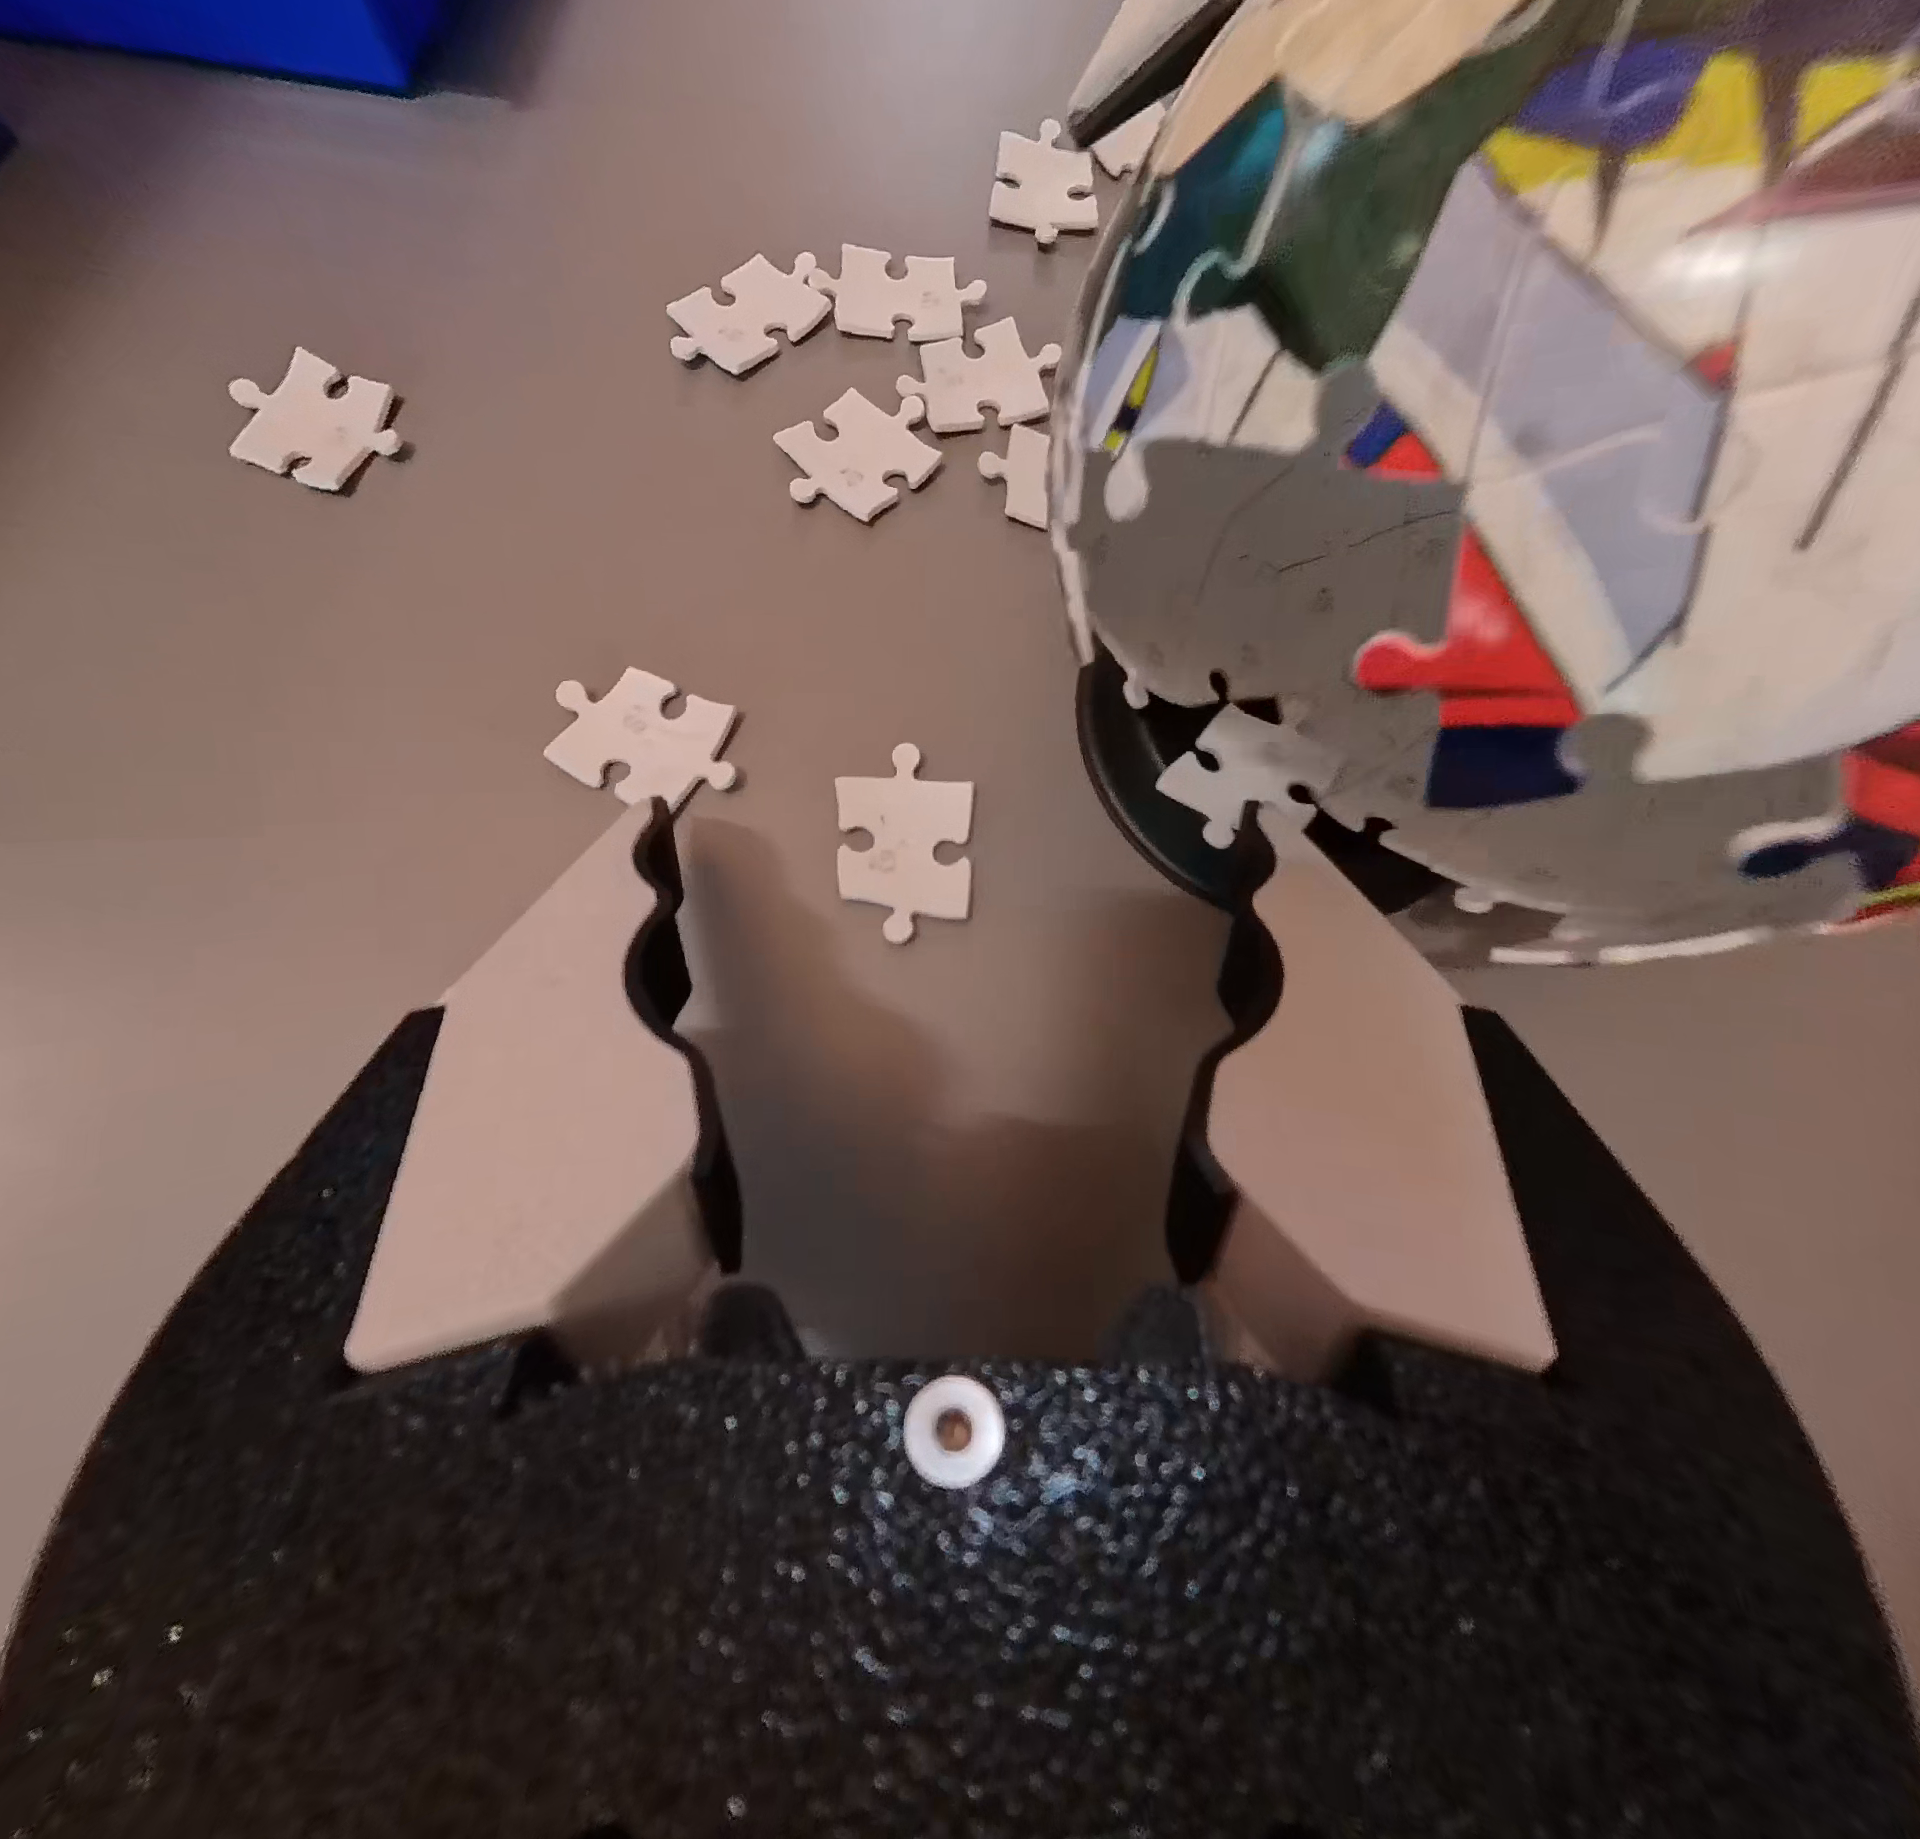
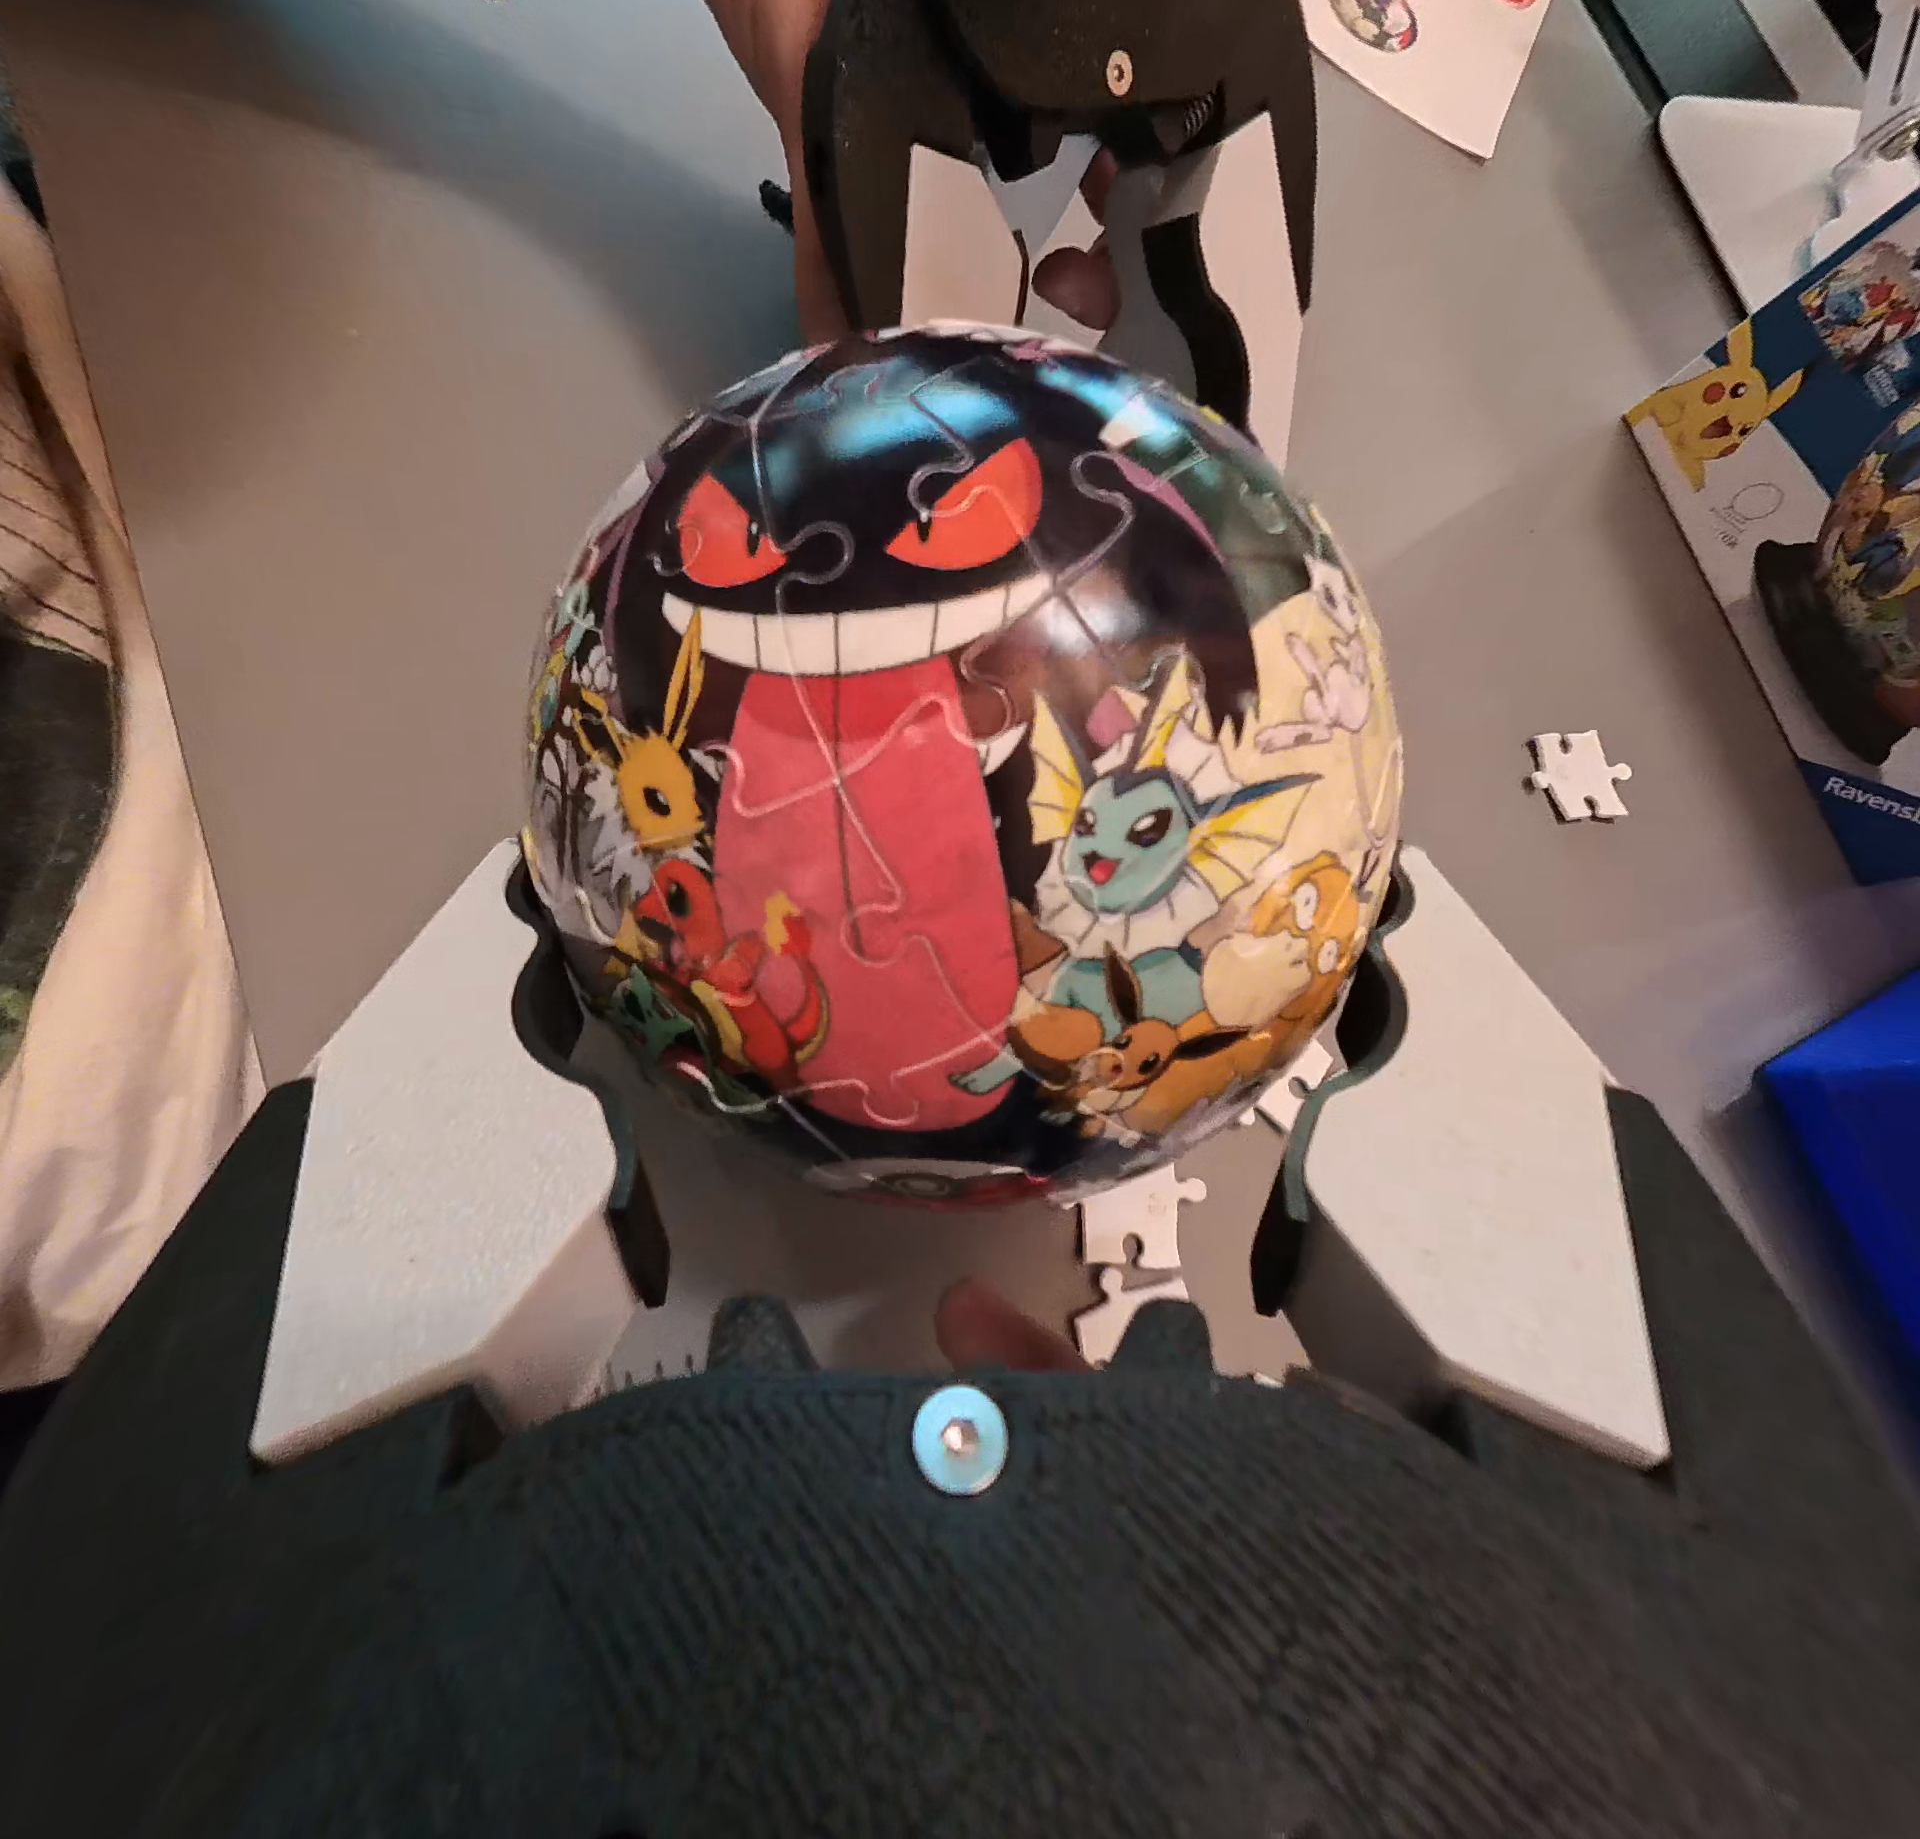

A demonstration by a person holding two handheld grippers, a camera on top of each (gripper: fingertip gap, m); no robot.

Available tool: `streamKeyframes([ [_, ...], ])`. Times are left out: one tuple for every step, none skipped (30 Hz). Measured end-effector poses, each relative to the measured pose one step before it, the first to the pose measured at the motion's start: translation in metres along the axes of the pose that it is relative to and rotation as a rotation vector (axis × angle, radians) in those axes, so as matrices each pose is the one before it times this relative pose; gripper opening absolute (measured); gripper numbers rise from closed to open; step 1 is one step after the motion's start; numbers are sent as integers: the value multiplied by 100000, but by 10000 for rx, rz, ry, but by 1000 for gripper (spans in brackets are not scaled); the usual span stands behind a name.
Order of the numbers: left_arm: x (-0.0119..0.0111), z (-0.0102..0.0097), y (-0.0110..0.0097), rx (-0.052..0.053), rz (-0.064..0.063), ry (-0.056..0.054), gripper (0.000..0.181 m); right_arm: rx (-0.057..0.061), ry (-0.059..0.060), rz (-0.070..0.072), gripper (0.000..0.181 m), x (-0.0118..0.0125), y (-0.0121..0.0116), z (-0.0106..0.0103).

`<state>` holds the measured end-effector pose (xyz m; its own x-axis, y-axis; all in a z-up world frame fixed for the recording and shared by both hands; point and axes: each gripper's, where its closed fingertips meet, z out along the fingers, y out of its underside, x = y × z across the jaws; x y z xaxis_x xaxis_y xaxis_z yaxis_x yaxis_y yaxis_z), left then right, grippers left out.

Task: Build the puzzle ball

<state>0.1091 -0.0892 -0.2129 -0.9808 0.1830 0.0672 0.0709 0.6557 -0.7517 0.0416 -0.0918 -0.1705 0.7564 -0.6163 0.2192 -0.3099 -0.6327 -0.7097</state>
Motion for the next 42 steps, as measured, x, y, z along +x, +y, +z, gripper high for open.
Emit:
streamKeyframes([
  [117,20,-149,13,20,0,103,-26,-21,28,149,-40,24,-2],
  [99,9,-141,16,18,-23,103,-33,-3,38,149,-18,17,-3],
  [96,-1,-112,24,18,-30,104,-30,10,20,149,-24,10,-9],
  [0,-14,-55,12,-3,-76,104,-14,14,-15,149,-44,2,-45],
  [-136,-6,68,-42,0,-145,104,-36,11,1,149,-48,54,-63],
  [-198,54,206,-117,47,-185,104,-20,20,17,149,-16,62,-74],
  [-106,127,260,-152,85,-128,104,28,26,23,149,21,45,-37],
  [88,163,202,-124,58,-11,104,81,14,40,149,24,2,-24],
  [209,102,55,-36,-4,64,101,43,7,45,149,42,60,-2],
  [191,36,-24,6,-14,68,97,50,17,37,149,37,11,-39],
  [97,-17,-12,3,2,18,96,22,10,22,149,24,45,-44],
  [61,-38,-34,22,4,26,99,17,5,12,149,-7,22,-24],
  [15,-89,-171,116,-62,43,104,7,10,-9,149,-12,19,-22],
  [-162,-93,-323,197,-204,-26,103,6,12,-21,149,-20,3,-10],
  [-163,-75,-338,191,-300,8,102,1,16,-9,149,0,3,-13],
  [65,-51,-264,137,-275,149,102,-1,13,-1,149,8,22,-11],
  [179,-4,-239,120,-219,191,101,-3,17,-21,149,1,19,-15],
  [123,74,-206,100,-203,125,101,1,24,-31,149,3,9,-13],
  [132,141,-133,48,-176,107,101,12,23,5,149,2,7,4],
  [184,196,-94,19,-120,110,101,17,19,21,149,9,-7,8],
  [107,241,-22,-24,-52,36,101,17,16,7,149,-6,-26,22],
  [-62,271,30,-70,17,-85,102,13,11,10,149,2,-24,14],
  [-98,271,114,-113,82,-125,103,8,5,10,149,-2,-3,12],
  [-23,244,121,-121,120,-87,104,-2,1,16,149,13,-5,0],
  [11,217,166,-133,152,-77,104,-15,1,14,149,-8,12,0],
  [26,213,222,-162,200,-99,104,-24,2,9,149,-8,10,-8],
  [10,198,254,-169,217,-111,105,-15,0,4,149,-3,21,-10],
  [-6,141,109,-63,133,-105,109,-1,-2,8,149,4,13,-10],
  [-52,19,-6,17,27,-103,110,17,-7,34,149,0,-2,-1],
  [-126,-47,28,4,-10,-108,112,17,6,19,149,15,-15,9],
  [-176,-119,51,3,-25,-114,112,16,7,4,149,-9,-18,16],
  [-208,-175,67,26,-83,-122,112,23,8,16,149,4,-19,18],
  [-173,-191,76,30,-133,-85,111,23,-3,37,149,1,-4,10],
  [-75,-205,149,1,-175,-27,110,8,-7,39,149,3,6,-1],
  [-32,-217,186,-4,-193,4,108,-8,2,9,149,-18,8,-7],
  [-41,-216,154,17,-187,-5,107,-7,12,-3,149,-4,8,5],
  [-18,-218,165,29,-144,-1,107,-7,12,6,149,-1,-2,4],
  [68,-193,159,35,-94,32,106,-17,6,6,149,1,1,-3],
  [153,-165,175,7,-58,71,106,-24,6,-6,149,-6,6,7],
  [222,-134,164,-21,-24,95,105,-20,9,-17,149,-7,-9,2],
  [206,-110,124,-26,11,86,105,-7,9,-26,149,-9,-27,23],
  [166,-93,106,-37,23,55,105,-7,4,-15,149,-14,-28,11],
])
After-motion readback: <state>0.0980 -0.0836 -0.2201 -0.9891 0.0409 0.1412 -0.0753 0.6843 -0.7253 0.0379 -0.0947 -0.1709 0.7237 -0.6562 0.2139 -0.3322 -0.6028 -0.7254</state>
